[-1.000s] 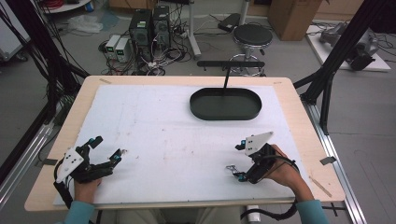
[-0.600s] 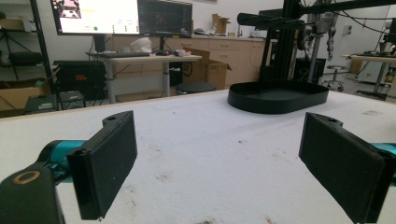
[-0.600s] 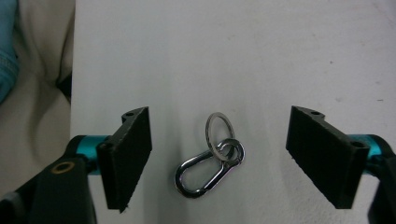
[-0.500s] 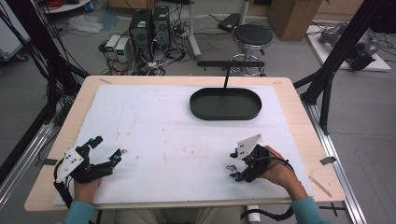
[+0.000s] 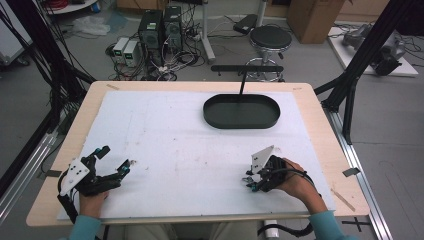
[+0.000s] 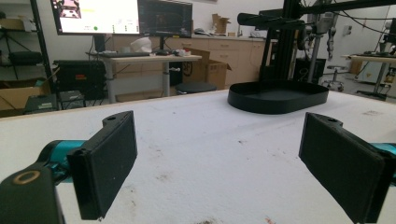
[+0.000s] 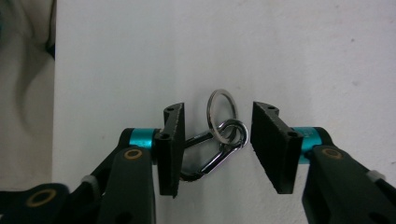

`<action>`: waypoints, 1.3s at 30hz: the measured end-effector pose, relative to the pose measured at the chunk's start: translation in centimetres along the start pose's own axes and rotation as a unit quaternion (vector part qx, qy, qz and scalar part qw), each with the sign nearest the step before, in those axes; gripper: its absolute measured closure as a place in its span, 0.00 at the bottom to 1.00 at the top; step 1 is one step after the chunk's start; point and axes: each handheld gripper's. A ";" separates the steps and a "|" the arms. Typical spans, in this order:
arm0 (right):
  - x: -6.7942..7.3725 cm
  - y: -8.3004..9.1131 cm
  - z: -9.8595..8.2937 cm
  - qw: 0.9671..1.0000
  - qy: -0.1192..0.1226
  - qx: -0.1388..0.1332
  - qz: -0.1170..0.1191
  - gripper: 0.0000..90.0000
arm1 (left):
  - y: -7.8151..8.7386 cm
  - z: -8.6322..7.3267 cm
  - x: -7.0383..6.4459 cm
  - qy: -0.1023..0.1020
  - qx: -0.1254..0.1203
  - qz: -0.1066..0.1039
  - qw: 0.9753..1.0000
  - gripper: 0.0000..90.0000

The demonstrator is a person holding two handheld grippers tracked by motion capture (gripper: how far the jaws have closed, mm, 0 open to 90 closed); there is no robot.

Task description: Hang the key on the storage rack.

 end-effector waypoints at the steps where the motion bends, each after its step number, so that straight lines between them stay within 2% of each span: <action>1: 0.0 -0.1 0.0 1.000 0.001 0.003 0.001 0.67 | 0.0 0.0 0.0 0.000 0.000 0.000 1.000 0.13; 8: -0.1 0.1 0.2 1.000 0.005 0.008 0.002 0.79 | 0.0 0.0 0.0 0.000 0.001 0.000 1.000 0.13; 17: -0.2 0.2 0.3 1.000 0.003 0.001 -0.003 0.86 | 0.0 0.0 0.0 0.000 0.000 0.000 1.000 0.13; 27: -0.3 0.2 0.3 1.000 0.002 0.007 -0.004 0.90 | 0.0 0.0 0.0 0.001 0.000 0.000 1.000 0.13; 39: -0.5 0.2 0.4 1.000 -0.013 0.004 -0.009 0.95 | 0.0 0.0 0.0 0.000 0.000 0.000 1.000 0.13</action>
Point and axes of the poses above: each handheld gripper's, and its own axes: y roughly backward along the jaws, z roughly out of its top, x roughly to its left, and after that the axes turned 9 degrees about z, right-handed
